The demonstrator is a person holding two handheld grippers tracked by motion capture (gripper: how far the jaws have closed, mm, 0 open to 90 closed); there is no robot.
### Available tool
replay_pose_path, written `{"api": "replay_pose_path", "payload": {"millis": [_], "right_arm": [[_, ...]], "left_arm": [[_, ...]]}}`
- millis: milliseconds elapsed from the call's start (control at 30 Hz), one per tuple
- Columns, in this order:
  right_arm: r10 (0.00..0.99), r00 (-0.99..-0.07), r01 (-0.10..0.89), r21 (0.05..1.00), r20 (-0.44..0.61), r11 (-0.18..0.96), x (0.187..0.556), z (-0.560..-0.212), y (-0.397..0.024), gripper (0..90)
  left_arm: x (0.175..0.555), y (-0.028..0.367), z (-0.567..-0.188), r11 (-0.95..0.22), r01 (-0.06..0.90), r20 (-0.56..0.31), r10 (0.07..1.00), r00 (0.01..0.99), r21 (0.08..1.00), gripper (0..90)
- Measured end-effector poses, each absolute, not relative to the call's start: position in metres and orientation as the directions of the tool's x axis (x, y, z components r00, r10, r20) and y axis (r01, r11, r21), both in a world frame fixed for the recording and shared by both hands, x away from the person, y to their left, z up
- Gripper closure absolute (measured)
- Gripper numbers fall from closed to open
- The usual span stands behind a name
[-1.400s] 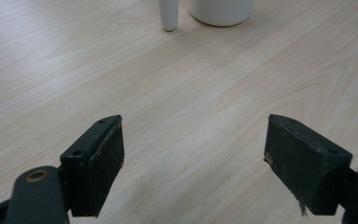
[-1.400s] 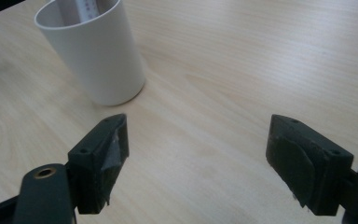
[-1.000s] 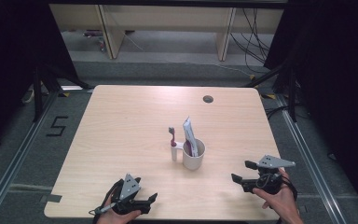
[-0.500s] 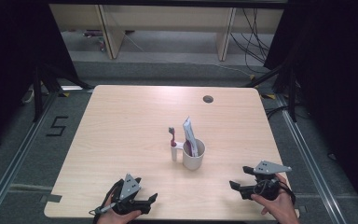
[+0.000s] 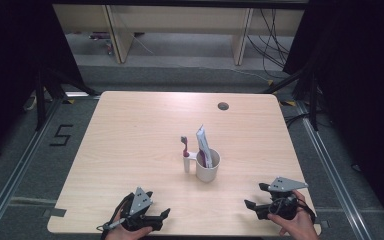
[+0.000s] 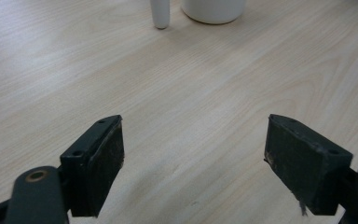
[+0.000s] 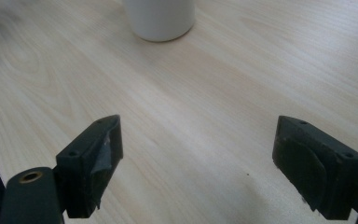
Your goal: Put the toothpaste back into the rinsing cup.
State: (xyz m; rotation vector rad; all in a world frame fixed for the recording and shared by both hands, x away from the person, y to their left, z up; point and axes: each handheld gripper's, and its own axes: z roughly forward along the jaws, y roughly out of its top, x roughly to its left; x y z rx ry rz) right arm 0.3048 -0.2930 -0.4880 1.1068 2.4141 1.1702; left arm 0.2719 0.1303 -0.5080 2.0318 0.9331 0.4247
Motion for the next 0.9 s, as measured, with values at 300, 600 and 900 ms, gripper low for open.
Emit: {"api": "replay_pose_path", "payload": {"millis": [300,600,900], "right_arm": [[0.706,-0.703,0.537,0.717,0.088,0.445,0.2991,-0.4928,-0.2882,16.7],[0.701,-0.708,0.546,0.693,0.082,0.470,0.2966,-0.4960,-0.2879,16.6],[0.689,-0.722,0.529,0.696,0.067,0.486,0.2978,-0.4973,-0.2883,16.6]], "left_arm": [[0.2711,0.1276,-0.5097,-0.363,0.466,-0.047,0.747,0.664,0.807,19.4],[0.2715,0.1278,-0.5107,-0.372,0.465,-0.043,0.743,0.668,0.803,19.4],[0.2717,0.1285,-0.5108,-0.379,0.465,-0.033,0.746,0.665,0.800,19.4]]}}
